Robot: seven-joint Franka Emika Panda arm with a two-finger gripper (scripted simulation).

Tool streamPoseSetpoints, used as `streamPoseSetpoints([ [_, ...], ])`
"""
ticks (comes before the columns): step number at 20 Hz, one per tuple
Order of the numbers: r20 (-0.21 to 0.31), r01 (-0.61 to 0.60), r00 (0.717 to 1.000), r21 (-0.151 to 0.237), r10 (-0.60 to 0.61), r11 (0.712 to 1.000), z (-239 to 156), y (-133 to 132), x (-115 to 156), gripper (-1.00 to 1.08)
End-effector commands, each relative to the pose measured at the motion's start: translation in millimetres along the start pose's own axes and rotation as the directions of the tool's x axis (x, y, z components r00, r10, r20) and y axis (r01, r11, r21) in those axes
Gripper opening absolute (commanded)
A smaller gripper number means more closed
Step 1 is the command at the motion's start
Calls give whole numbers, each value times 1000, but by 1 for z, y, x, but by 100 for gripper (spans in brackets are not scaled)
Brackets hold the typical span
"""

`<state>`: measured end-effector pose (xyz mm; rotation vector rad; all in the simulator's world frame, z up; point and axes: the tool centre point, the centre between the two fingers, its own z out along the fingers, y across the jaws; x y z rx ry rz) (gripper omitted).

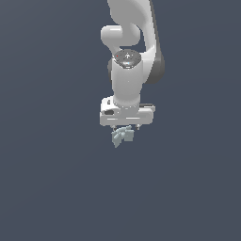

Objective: Pick up the object and move it to a goal position.

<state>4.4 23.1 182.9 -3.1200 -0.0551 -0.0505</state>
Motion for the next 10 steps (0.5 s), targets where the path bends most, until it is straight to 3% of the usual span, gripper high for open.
streamPoseSetpoints([
  [1, 0, 0, 1000, 0, 0, 1000, 0, 0, 0, 108],
  [10, 4, -7, 1000, 1, 7, 1000, -4, 5, 2, 108],
])
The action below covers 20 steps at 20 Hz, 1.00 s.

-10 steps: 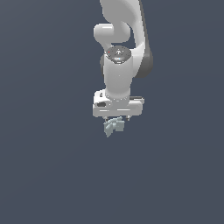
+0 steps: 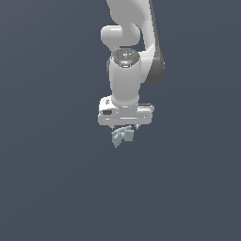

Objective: Pick up the object and move it to a goal position.

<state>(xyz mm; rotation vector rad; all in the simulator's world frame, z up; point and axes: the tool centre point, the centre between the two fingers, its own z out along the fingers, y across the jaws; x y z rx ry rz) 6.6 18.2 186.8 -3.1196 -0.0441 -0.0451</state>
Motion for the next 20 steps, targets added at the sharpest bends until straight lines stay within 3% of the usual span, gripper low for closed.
streamPoseSetpoints([
  [1, 0, 1, 1000, 0, -1, 1000, 0, 0, 0, 108],
  [11, 6, -37, 999, -15, 37, 999, 3, -2, -2, 108],
  [20, 12, -142, 990, -59, 143, 988, 12, -6, -7, 108],
])
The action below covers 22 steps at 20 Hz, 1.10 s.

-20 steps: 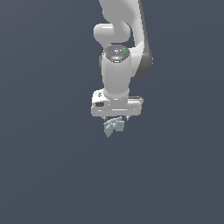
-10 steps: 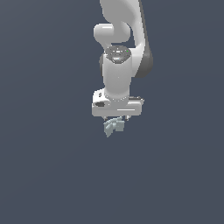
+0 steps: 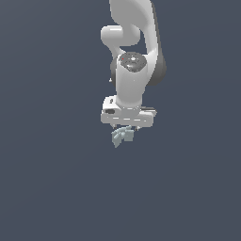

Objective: Pick up the object and move it to a goal position.

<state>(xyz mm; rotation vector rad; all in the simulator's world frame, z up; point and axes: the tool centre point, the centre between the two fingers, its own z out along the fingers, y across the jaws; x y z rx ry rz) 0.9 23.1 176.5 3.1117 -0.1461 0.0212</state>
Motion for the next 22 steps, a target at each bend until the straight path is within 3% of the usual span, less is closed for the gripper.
streamPoseSetpoints([
  [1, 2, -38, 999, -16, 38, 999, 3, -2, -2, 108],
  [11, -9, -210, 978, -90, 210, 974, 16, -8, -11, 108],
  [22, -58, -391, 920, -160, 387, 906, 29, -13, -20, 108],
])
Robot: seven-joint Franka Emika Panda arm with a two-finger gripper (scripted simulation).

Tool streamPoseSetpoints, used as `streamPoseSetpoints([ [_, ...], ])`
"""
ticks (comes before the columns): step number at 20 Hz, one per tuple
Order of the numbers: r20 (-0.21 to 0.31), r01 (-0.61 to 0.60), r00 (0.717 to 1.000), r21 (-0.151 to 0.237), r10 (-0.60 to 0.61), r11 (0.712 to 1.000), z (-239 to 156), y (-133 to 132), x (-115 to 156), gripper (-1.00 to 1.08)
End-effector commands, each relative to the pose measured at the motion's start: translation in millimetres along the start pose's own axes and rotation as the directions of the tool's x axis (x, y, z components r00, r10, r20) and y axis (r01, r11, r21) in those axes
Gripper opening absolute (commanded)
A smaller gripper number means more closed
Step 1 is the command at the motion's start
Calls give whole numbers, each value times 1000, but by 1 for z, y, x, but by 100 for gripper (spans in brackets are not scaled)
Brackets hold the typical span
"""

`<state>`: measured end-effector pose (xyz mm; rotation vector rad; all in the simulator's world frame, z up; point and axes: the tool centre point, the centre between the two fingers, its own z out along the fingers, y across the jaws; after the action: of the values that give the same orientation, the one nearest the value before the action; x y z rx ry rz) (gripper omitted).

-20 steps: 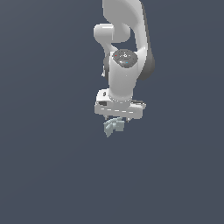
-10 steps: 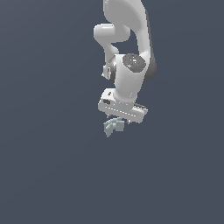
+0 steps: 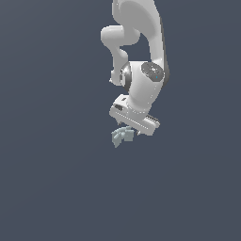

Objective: Pick up the object and move it to a goal position.

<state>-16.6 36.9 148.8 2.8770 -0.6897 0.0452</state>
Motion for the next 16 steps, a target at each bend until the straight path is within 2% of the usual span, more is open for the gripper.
streamPoseSetpoints([
  [1, -9, -45, 999, -17, 44, 999, 2, -1, -3, 108],
  [9, -49, -183, 983, -61, 180, 981, 10, -3, -10, 108],
  [16, -96, -301, 951, -87, 293, 950, 15, -5, -16, 108],
])
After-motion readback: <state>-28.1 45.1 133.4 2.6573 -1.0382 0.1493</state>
